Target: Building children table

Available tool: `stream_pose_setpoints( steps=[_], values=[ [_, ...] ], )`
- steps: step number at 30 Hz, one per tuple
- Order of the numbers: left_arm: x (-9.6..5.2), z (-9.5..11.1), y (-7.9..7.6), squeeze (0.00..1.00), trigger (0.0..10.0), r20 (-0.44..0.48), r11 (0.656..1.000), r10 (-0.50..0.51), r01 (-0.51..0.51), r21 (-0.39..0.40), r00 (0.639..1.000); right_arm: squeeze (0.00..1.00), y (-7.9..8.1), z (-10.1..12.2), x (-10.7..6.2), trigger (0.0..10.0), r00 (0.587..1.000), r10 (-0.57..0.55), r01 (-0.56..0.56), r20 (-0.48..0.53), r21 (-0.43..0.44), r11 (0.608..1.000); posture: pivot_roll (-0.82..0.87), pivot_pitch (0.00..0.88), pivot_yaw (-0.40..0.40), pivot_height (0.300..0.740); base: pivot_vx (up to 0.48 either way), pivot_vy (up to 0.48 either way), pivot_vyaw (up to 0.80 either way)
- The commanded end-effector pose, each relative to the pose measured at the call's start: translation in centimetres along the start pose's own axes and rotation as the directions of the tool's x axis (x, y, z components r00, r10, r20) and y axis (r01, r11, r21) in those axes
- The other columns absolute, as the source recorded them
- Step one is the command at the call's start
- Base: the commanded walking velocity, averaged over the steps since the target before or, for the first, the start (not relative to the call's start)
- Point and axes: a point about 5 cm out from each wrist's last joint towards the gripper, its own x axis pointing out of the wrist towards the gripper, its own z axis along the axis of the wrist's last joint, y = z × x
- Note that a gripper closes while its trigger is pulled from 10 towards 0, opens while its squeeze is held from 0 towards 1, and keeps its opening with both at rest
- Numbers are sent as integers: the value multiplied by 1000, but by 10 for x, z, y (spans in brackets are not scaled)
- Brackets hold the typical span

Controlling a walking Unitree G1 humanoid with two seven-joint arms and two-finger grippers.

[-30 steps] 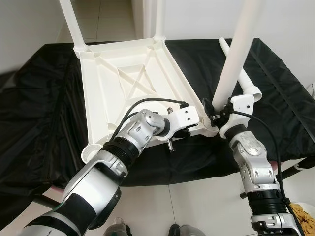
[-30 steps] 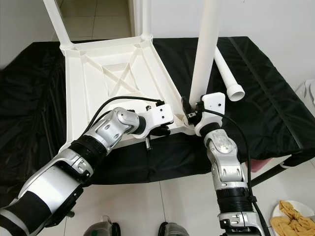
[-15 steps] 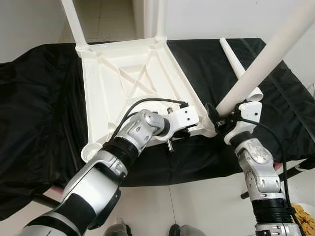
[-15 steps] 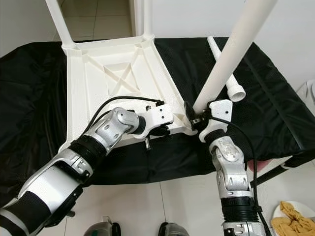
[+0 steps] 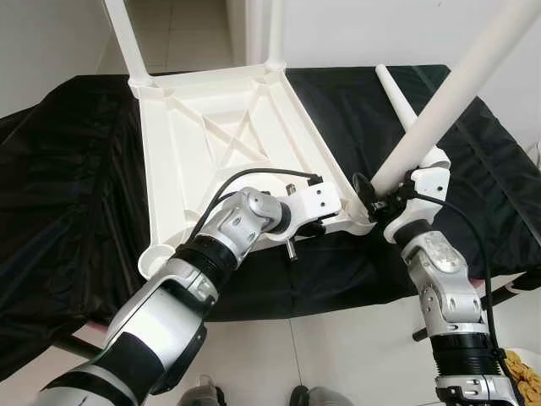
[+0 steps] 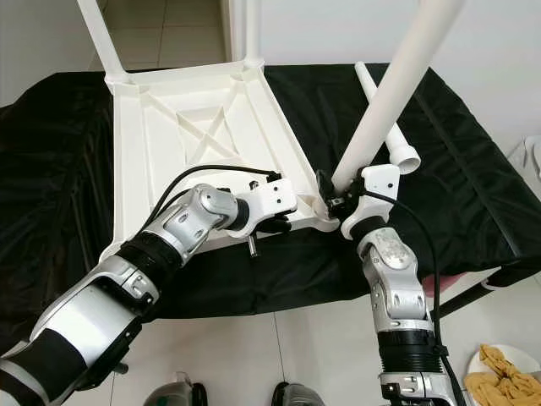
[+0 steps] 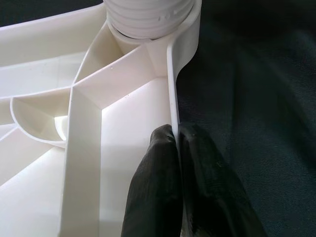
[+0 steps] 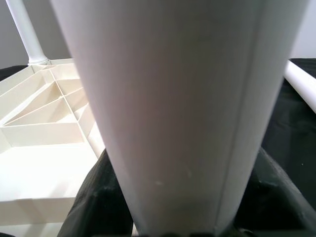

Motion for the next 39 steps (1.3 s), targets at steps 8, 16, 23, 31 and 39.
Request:
stream_pose_setpoints(
  steps=[8,16,23,31,39],
  values=[
    [-6,-2,8,0,10000,-27,996,89,-89,28,996,0,0,-32,-3,10000,983,0,14,-183,75,997,7,81,26,740,0,0,0],
    [-7,-2,9,0,10000,-30,995,92,-91,29,995,0,-3,-37,1,10000,973,0,26,-230,108,994,9,82,24,740,0,0,0],
    [-7,-2,8,0,10000,-29,996,90,-89,31,996,0,-4,-35,7,10000,969,10,18,-245,112,994,9,82,23,740,0,0,0],
    [-7,-1,9,0,10000,-29,995,94,-93,33,995,0,-5,-34,11,10000,962,25,1,-270,97,995,11,79,21,740,0,0,0],
    [-7,0,10,0,10000,-28,995,98,-97,34,995,0,-7,-36,12,10000,950,39,-12,-308,88,996,10,79,20,740,0,0,0]
  ],
)
